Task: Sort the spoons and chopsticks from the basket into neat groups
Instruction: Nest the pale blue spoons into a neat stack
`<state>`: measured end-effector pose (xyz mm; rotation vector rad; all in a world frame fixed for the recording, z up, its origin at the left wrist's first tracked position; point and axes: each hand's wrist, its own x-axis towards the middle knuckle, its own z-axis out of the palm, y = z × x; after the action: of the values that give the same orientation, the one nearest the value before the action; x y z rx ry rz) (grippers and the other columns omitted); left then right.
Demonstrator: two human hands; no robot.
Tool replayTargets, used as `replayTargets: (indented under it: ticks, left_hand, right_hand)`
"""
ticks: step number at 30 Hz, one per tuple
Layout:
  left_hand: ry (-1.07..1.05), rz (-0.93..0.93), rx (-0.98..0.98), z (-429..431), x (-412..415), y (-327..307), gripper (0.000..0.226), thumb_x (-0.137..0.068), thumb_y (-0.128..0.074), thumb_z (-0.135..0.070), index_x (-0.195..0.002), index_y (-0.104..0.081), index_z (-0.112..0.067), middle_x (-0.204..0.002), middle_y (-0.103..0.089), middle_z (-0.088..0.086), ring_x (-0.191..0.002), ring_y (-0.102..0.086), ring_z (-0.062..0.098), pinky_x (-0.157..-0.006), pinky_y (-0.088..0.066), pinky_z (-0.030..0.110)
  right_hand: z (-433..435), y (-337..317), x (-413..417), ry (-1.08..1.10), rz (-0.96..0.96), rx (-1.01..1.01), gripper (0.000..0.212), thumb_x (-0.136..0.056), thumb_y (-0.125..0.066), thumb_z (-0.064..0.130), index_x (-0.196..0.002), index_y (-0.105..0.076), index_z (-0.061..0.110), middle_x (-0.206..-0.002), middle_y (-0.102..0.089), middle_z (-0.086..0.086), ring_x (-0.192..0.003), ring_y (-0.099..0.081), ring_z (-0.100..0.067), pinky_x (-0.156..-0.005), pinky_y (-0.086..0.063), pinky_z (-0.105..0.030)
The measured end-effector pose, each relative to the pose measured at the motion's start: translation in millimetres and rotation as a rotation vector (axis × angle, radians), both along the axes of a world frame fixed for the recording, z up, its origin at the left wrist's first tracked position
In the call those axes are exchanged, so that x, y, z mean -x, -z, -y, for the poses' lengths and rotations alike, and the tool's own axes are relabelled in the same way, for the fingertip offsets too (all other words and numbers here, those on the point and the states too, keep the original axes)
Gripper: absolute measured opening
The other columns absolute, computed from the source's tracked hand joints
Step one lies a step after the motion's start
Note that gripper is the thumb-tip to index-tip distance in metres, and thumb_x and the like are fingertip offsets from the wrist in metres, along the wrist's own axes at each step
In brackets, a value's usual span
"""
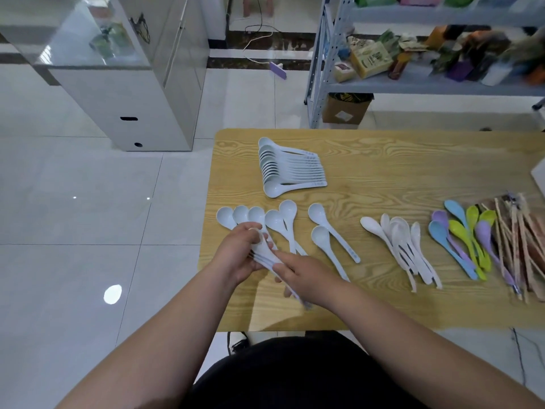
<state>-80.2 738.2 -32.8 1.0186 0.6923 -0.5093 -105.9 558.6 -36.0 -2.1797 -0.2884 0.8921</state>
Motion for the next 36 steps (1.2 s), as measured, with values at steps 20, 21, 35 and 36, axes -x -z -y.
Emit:
replayTargets:
  ticks: [20, 21, 35, 36]
  left_hand:
    - [0.162, 0.114, -0.74, 63, -38, 4, 0.037, -0.079, -0.059, -0.019, -0.112, -0.064, -0.036, -0.108, -0.067, -0.006, -0.091, -0.07, 0.015, -0.072, -0.057, 0.031]
    - [0.187, 0.138, -0.798, 61, -49, 5, 0.036, -0.078, -0.059, -0.023, -0.112, -0.063, -0.036, -0.103, -0.068, -0.008, -0.086, -0.069, 0.011, -0.072, -0.057, 0.031]
    - [0.364, 0.306, -1.044, 29, -152, 69, 0.021, -0.08, -0.069, -0.012, -0.099, -0.062, -0.018, -0.088, -0.064, -0.002, -0.074, -0.06, 0.01, -0.058, -0.043, 0.023]
    - [0.38, 0.315, -1.066, 28, -152, 73, 0.021, -0.08, -0.07, -0.013, -0.099, -0.06, -0.016, -0.091, -0.063, -0.001, -0.076, -0.06, 0.013, -0.059, -0.044, 0.025]
  right_hand:
    - [107, 16, -147, -0.355, 0.181, 0.112, 0.038, -0.098, -0.051, 0.054, -0.133, -0.056, 0.039, -0.117, -0.066, 0.009, -0.109, -0.06, -0.015, -0.091, -0.048, -0.037]
    - [105, 16, -158, -0.357, 0.248, 0.119, 0.039, -0.097, -0.053, 0.053, -0.132, -0.056, 0.038, -0.121, -0.065, 0.008, -0.11, -0.059, -0.016, -0.09, -0.048, -0.038]
    - [73, 73, -235, -0.319, 0.638, 0.304, 0.046, -0.087, -0.068, 0.015, -0.133, -0.064, 0.016, -0.114, -0.065, -0.011, -0.106, -0.058, -0.034, -0.084, -0.047, -0.044]
    - [73, 76, -233, -0.305, 0.662, 0.311, 0.044, -0.084, -0.071, 0.014, -0.127, -0.067, 0.014, -0.11, -0.067, -0.011, -0.105, -0.059, -0.036, -0.085, -0.047, -0.045]
